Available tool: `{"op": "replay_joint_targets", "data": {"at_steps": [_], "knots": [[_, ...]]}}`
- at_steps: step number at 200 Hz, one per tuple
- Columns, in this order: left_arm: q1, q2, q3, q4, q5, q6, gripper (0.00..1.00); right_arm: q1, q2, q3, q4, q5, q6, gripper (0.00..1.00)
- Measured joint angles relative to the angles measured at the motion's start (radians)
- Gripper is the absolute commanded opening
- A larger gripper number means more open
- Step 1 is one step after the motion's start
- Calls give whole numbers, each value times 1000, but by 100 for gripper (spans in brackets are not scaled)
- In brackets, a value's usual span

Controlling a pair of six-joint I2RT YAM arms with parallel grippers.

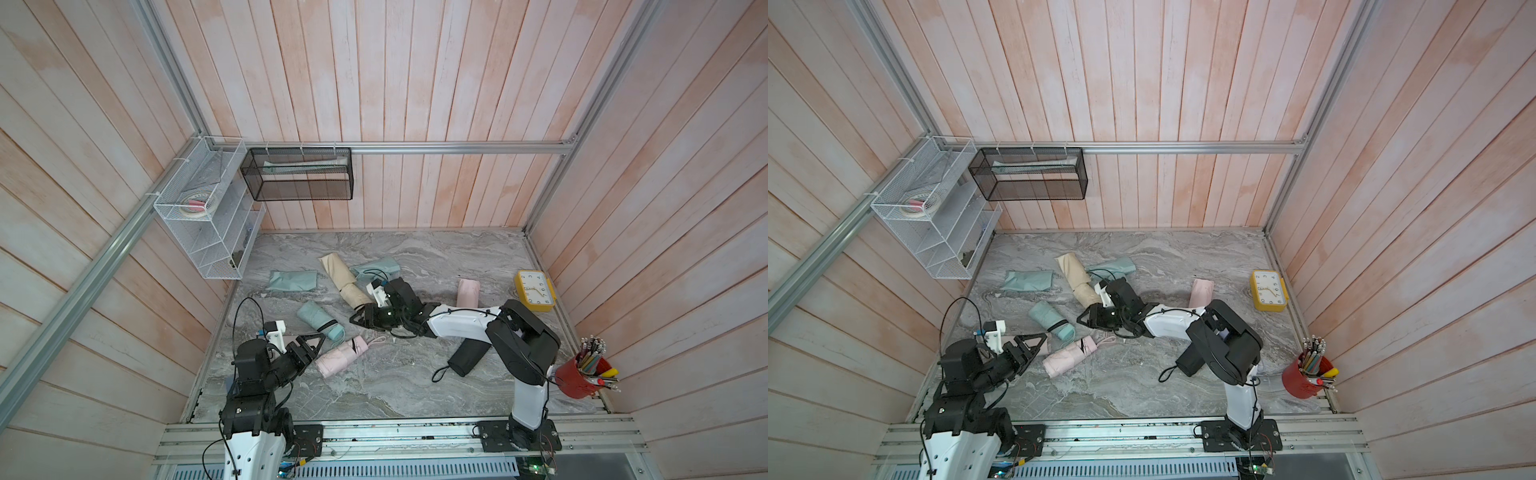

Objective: Take umbrellas out of sleeves
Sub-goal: Move the umbrella to the center of the board.

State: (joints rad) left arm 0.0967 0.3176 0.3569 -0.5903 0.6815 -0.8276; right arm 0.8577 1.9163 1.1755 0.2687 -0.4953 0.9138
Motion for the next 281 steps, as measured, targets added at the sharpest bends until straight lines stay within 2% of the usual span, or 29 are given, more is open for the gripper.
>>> {"op": "replay_joint_targets", "data": {"at_steps": [17,37,77,117,151,188,229,281], "knots": [[-18,0,0,-4,5,1,68,-22,-23,45,-17,-3,-34,45],[-43,-7,-6,-7,17,-3,66,-47,-91,2,-49,-4,-78,45],[-116,-58,-69,-32,18,-30,67,-104,-323,-291,-129,19,-152,46],[-174,-9,-78,-68,0,-30,70,-122,-566,-505,-251,90,-189,48],[-267,147,-124,2,-24,-42,74,-211,-733,-593,-328,168,-190,53],[-414,379,-153,155,-90,-75,74,-425,-823,-617,-426,261,-211,56],[-428,584,-127,357,-147,-74,74,-603,-824,-610,-526,318,-233,58],[-416,848,-3,508,-218,-11,75,-621,-826,-602,-635,410,-246,61]]}}
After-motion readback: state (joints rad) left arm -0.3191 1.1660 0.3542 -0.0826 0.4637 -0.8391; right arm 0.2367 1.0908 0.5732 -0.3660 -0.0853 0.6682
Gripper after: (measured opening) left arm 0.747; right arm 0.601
